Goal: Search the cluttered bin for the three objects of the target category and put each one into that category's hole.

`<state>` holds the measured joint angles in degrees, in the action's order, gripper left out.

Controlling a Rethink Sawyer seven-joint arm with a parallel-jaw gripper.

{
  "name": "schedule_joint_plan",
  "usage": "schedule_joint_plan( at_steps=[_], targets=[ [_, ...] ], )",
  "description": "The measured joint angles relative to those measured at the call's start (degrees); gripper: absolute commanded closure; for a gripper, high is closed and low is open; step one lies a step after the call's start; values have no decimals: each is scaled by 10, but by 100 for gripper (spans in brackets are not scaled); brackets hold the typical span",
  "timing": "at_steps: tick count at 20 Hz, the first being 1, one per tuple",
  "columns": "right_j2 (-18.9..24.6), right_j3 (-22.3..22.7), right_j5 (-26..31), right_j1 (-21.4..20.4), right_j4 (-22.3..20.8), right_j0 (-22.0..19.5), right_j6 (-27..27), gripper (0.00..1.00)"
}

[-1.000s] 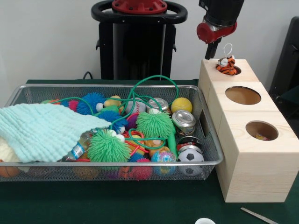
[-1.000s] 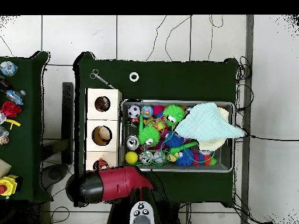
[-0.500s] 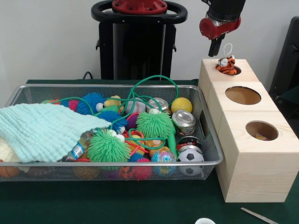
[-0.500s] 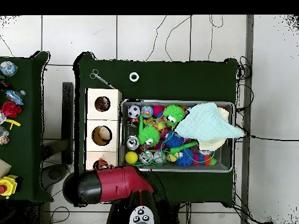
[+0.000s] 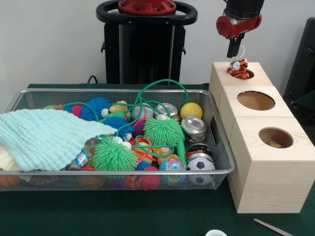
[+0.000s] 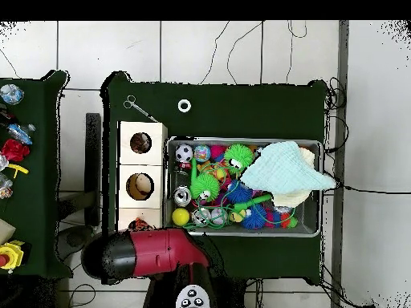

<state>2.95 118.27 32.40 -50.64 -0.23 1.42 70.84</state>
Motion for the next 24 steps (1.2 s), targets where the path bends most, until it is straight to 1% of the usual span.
schedule_joint_plan(
  at_steps=[8, 14, 19, 24],
  targets=[
    [7, 0, -3, 34, 9, 12, 0, 100],
    [10, 0, -24, 54, 11, 10, 0, 100],
    [16, 4, -30, 52, 10, 3, 0, 100],
    [32, 16, -48, 47, 8, -13, 0, 100]
  ],
)
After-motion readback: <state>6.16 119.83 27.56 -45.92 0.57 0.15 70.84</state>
